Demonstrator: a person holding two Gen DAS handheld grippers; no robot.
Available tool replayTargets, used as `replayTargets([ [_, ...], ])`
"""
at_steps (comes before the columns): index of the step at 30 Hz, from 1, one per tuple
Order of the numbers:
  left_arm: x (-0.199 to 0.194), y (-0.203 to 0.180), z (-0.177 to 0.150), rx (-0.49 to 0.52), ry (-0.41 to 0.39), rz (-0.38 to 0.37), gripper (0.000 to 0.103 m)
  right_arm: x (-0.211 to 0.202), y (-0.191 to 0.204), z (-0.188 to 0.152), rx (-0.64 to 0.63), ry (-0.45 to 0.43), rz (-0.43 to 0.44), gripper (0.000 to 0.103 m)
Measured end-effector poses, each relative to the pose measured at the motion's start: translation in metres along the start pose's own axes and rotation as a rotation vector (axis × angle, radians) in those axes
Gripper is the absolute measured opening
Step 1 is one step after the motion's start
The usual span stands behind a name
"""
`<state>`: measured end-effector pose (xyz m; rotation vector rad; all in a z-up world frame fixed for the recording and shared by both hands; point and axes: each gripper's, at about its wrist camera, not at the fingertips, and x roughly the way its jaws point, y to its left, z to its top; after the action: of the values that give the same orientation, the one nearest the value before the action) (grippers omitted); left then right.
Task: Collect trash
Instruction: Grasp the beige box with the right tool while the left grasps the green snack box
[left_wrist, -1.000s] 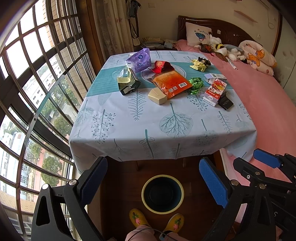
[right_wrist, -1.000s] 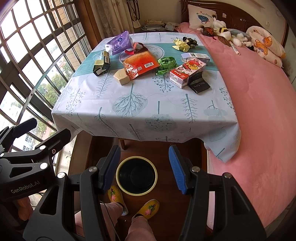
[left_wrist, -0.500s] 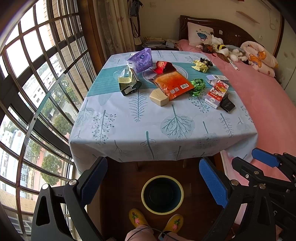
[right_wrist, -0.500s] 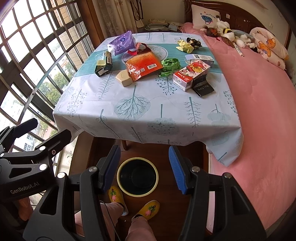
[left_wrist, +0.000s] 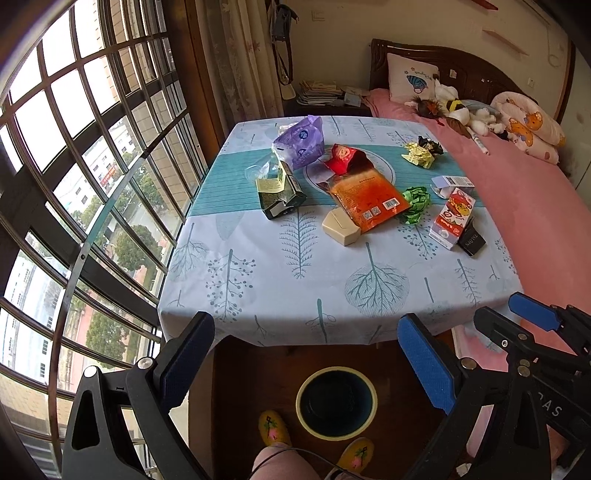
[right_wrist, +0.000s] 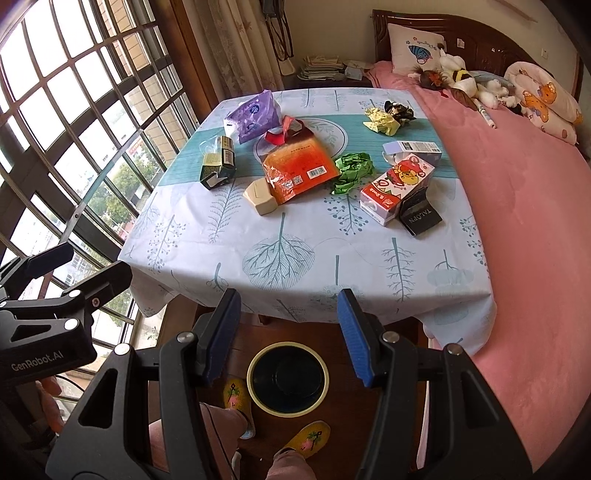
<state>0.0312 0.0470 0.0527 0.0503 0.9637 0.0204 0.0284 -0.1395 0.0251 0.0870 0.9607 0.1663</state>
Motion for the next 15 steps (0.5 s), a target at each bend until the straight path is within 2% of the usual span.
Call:
replayTargets([
  [7, 0.034, 0.034, 0.044, -0.008, 0.017, -0.027, 0.101, 0.027, -0.002, 0.041, 0.081, -0.014, -0.015, 0.052],
  [15, 0.099, 0.079, 0.122, 0.081, 0.053, -0.069, 0.101, 0.104, 0.0, 0.084, 0.275, 0.073, -0.029, 0.052],
])
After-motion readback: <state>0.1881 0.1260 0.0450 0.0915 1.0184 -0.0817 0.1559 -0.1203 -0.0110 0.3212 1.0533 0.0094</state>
